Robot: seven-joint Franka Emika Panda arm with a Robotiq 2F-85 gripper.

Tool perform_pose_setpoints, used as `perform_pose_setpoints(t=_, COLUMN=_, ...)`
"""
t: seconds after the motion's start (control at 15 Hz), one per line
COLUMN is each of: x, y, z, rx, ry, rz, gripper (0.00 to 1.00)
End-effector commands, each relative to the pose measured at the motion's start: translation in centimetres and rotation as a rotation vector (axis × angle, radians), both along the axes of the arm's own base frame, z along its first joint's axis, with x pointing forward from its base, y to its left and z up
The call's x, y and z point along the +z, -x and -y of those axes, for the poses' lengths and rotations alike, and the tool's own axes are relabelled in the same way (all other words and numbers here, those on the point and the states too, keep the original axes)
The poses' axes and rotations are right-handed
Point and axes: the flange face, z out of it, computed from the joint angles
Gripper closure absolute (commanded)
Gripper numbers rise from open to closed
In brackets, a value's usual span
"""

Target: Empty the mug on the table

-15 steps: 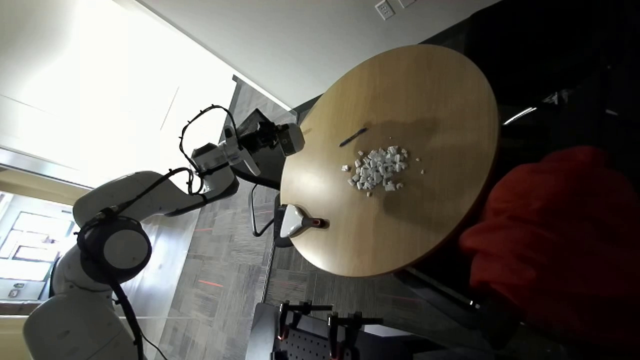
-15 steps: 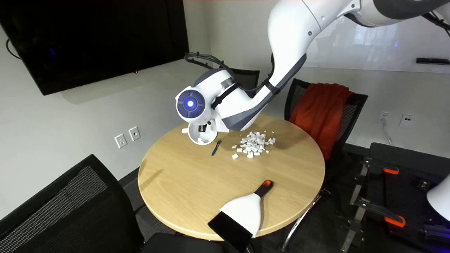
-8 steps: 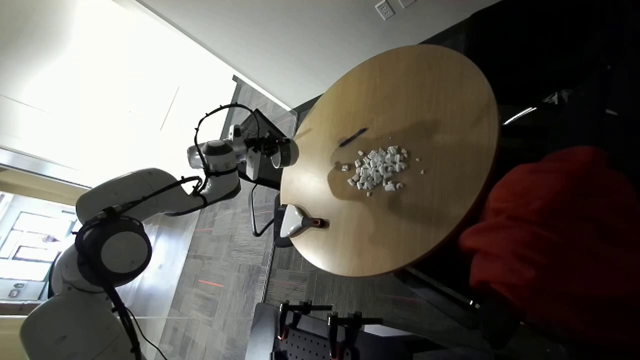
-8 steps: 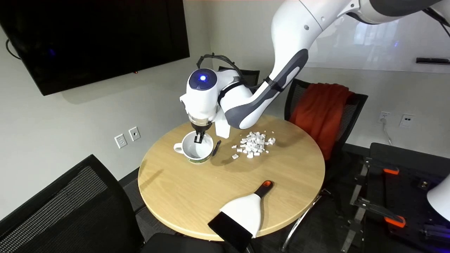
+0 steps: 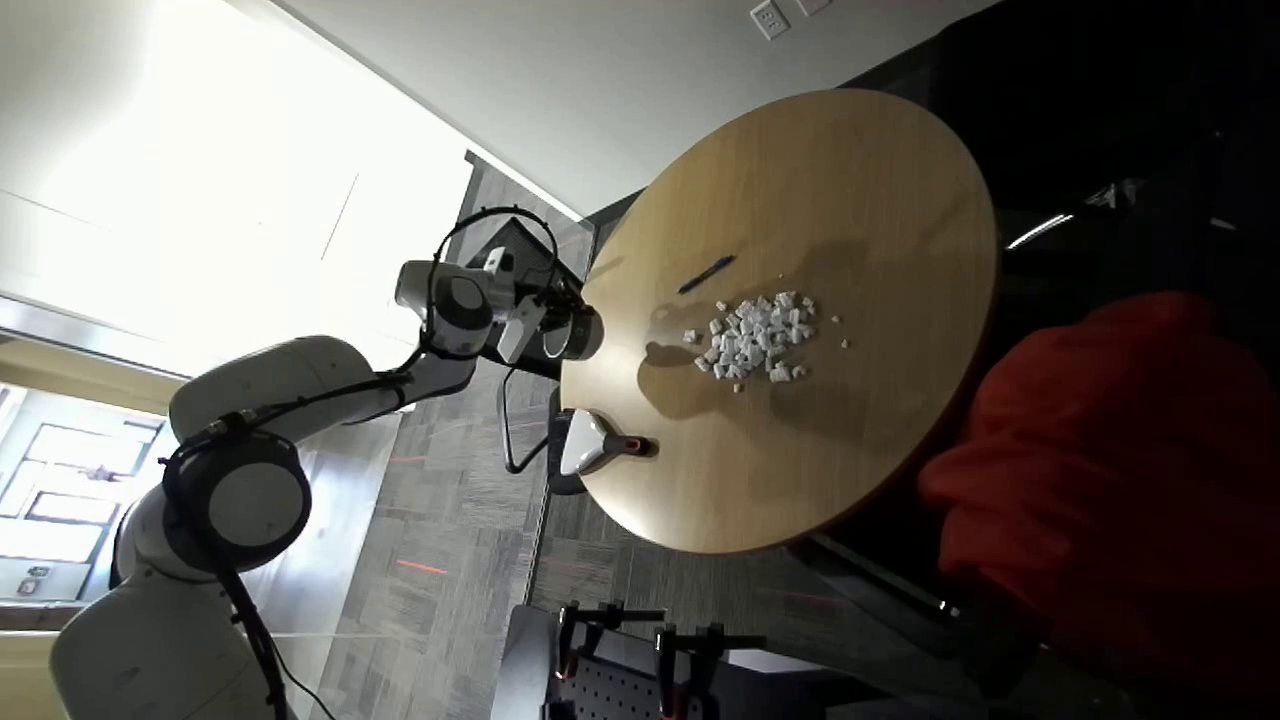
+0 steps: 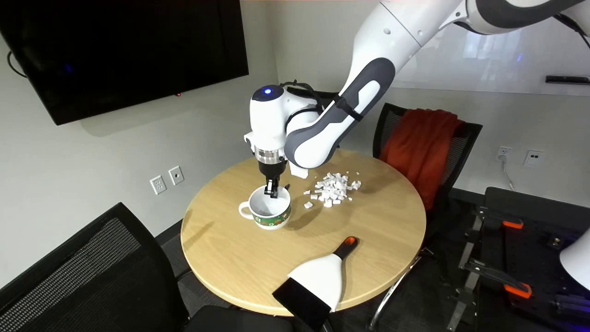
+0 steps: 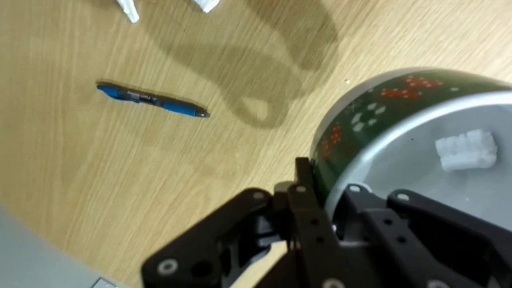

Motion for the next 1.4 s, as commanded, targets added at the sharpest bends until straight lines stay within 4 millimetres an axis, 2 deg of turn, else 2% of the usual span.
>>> perform_pose_setpoints(t=0.0, x=-0.4, y=-0.9, z=0.2, rx=0.045, ry=0.016, rz=-0.014, gripper=0.97)
perform_pose_setpoints(t=0.4, x=-4.2, y=-1.6, z=0.9, rx=0.224, ry=0.047, rz=0.009, gripper=0.97)
perform_pose_setpoints(t=0.93, x=-7.5, y=-2.5, z=1.3, rx=0.386, ry=0.007, rz=0.021, gripper=0.97)
perform_pose_setpoints(t=1.0, x=-7.4, y=-2.6, z=1.2, rx=0.389, ry=0.008, rz=0.014, gripper=0.65)
perform_pose_setpoints(t=1.07, x=-7.4, y=-2.7, z=1.2, rx=0.390, ry=0.008, rz=0.013, gripper=0.64)
perform_pose_setpoints(t=1.33, x=-6.1, y=-2.7, z=1.0, rx=0.359, ry=0.008, rz=0.009, gripper=0.34)
